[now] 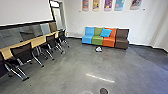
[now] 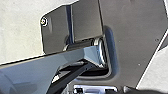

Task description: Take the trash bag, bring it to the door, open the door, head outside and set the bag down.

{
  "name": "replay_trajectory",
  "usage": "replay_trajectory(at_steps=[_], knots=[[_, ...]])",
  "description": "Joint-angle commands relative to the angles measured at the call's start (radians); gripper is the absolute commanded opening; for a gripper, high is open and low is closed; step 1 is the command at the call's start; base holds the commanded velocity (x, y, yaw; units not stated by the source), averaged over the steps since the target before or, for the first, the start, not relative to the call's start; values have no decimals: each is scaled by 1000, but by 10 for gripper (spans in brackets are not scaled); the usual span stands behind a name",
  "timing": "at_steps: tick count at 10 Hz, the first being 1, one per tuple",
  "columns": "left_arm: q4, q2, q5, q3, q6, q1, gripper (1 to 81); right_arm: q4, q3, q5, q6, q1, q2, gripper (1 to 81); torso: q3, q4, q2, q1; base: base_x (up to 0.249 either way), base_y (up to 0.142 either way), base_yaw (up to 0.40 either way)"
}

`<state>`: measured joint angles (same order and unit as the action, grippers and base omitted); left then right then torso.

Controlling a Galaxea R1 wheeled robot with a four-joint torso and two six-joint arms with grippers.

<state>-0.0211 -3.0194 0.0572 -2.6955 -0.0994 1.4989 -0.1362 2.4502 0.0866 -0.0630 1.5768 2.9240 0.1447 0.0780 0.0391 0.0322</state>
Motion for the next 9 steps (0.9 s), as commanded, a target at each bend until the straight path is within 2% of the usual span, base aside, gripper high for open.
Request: replay_trajectory(at_steps=[1,9], knots=[[10,0,-57,2,3,-32,811,9,-14,-61,5,-26,-1,811,0,0,0,0,133,0,0],[7,-1,-57,6,3,-29,811,7,-10,-62,5,-27,5,811,0,0,0,1,132,0,0]])
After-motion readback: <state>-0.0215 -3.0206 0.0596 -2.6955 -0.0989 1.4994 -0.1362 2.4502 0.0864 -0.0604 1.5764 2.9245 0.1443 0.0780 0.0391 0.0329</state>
